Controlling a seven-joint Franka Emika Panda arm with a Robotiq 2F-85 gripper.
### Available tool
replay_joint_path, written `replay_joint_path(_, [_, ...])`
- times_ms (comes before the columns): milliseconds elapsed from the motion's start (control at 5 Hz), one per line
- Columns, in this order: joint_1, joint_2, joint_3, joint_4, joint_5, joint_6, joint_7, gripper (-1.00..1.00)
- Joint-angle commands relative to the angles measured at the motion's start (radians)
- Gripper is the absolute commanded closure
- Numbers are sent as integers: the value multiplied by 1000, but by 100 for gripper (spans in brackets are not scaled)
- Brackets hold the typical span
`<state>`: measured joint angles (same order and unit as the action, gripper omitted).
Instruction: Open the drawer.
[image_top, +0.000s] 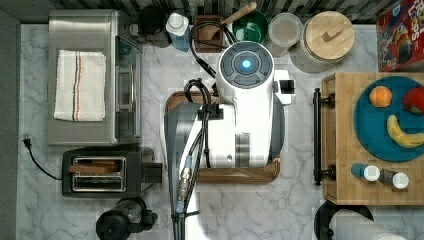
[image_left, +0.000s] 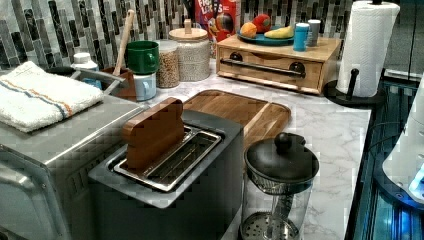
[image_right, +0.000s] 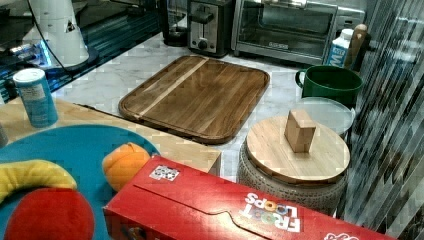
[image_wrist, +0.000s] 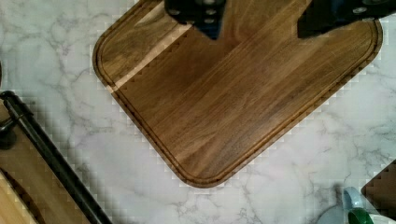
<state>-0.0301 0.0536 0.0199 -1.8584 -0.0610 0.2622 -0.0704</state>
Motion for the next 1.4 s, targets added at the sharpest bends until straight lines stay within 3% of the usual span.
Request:
replay_joint_path(200, [-6,1,6,0,-1,1,-1,-100])
replay_joint_path(400, [-9,-19,2,-47,-1,46,-32,-100])
replay_joint_path(800, [-40,-56,-20,-171,0,167,-284,-100])
replay_joint_path(1400, [-96,-16,-55,-153,-71,158,-647,-100])
